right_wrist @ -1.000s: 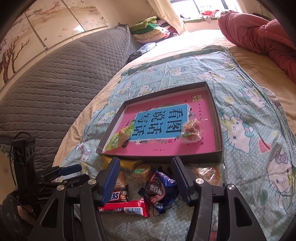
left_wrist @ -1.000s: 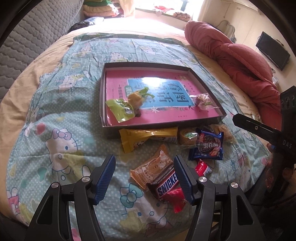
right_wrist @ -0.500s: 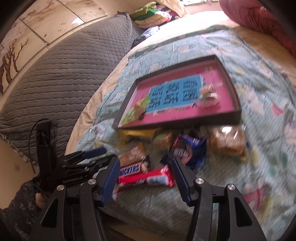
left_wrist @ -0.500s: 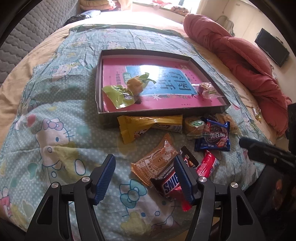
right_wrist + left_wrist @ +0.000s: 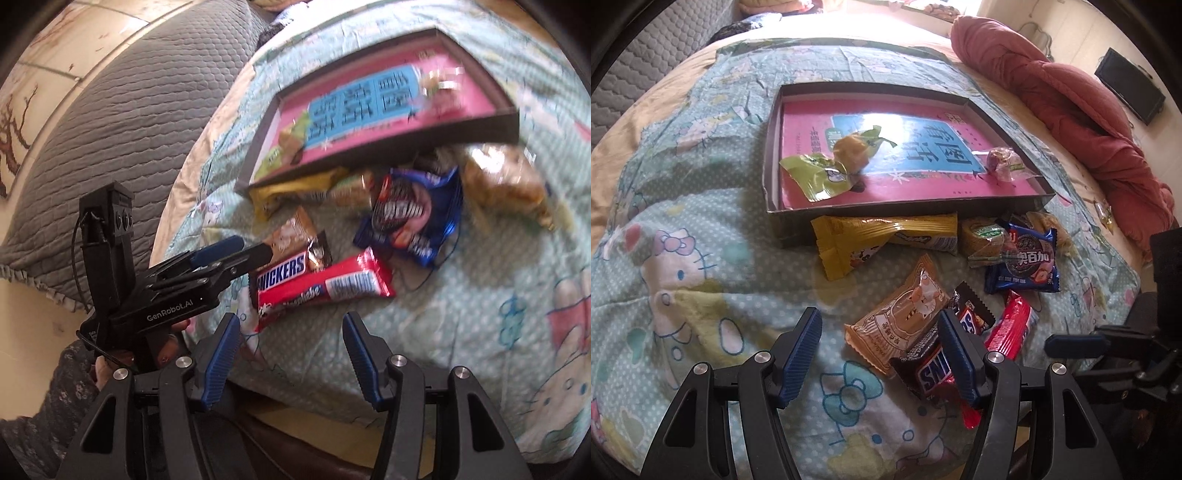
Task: Organize snacks
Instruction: 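Grasp the red-and-white candy bar with the right tool while the left grasps the tan packet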
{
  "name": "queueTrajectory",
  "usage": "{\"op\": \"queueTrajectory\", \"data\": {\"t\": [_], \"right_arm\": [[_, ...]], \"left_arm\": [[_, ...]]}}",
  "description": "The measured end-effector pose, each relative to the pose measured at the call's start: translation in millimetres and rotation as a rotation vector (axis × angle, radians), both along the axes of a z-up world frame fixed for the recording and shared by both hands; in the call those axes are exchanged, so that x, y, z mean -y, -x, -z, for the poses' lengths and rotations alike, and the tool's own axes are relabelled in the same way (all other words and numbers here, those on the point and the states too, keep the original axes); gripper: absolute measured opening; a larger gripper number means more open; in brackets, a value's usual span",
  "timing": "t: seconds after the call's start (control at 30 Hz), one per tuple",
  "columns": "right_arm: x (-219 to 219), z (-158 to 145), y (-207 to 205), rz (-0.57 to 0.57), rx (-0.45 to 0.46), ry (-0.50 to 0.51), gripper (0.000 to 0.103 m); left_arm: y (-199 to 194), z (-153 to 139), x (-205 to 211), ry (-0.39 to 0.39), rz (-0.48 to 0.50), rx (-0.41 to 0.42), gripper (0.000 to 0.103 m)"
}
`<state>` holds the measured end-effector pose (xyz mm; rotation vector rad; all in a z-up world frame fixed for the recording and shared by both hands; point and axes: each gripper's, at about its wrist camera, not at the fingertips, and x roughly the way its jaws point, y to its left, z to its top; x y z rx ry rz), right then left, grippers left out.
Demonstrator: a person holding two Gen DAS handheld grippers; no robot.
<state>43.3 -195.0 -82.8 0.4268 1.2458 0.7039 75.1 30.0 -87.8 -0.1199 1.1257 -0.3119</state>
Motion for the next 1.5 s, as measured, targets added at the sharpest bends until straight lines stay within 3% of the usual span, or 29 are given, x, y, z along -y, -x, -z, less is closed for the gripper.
{"op": "queueTrajectory", "data": {"t": [0.27, 0.37, 0.7, 1.07, 1.27, 1.43, 1.5], "right_arm": [[0.3, 23.8, -14.7, 0.065, -0.102, -0.088, 0.057], [-0.4, 29.8, -20.2, 0.085, -0.107, -0.094, 0.057], [-22.8, 25.4, -35.7, 0.044, -0.025, -0.077, 0.052], [-27.7, 36.2, -53.8, 0.068, -0.053, -0.081, 0.051], [-26.9, 35.0, -52.6, 0.042, -0.020, -0.079, 0.035], [-27.4, 22.4, -48.1, 0.010, 0.056, -0.045, 0.031], [-27.9, 19.2, -47.2, 0.008, 0.083, -0.013, 0.031]], "left_arm": [[-8.9, 11.0, 2.1, 0.061, 0.002, -0.026, 0.067], [-9.8, 13.3, 1.7, 0.071, 0.003, -0.027, 0.058], [-8.6, 12.4, -9.3, 0.104, 0.012, -0.041, 0.038], [-8.4, 15.7, -4.1, 0.114, 0.056, -0.063, 0.039], [-12.2, 19.2, 0.7, 0.114, 0.061, -0.062, 0.040], [-12.2, 18.3, 12.9, 0.055, 0.075, -0.028, 0.038], [-11.7, 17.2, 15.1, 0.046, 0.074, -0.016, 0.033]]}}
